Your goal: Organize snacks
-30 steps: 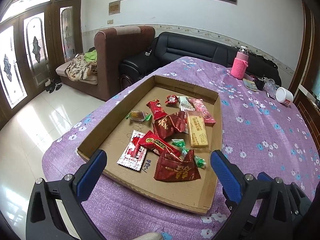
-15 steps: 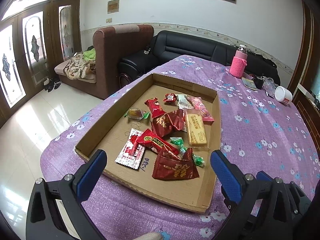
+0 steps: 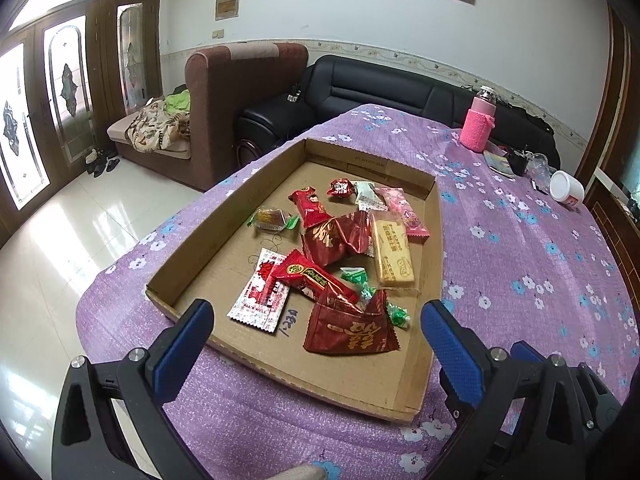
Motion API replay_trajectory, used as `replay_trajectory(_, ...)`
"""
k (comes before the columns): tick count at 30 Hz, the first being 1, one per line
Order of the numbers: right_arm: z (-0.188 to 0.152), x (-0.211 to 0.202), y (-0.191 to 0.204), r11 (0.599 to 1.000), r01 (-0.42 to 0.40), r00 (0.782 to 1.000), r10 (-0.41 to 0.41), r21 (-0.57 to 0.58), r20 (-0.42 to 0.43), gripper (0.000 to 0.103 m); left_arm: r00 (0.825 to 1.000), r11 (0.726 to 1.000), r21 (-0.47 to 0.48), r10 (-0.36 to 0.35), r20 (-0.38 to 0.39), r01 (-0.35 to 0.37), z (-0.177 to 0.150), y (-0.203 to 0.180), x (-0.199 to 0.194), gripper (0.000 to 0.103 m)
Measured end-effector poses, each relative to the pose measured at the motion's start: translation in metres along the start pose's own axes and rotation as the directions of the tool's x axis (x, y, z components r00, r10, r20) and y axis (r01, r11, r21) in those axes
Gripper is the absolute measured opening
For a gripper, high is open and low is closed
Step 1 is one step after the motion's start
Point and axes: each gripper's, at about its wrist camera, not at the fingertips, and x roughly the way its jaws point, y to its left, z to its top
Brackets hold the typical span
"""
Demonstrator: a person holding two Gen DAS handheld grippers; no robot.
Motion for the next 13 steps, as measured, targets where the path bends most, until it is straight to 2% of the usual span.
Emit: replay_trajectory(13, 0.0, -0.0009, 0.0007, 1.0, -0.005, 1.0, 0.005, -0.003, 0.003, 0.072, 1.0, 0.999, -0.024, 0.024, 0.011, -0.024, 0.0045, 0.0088, 0.001, 0.103)
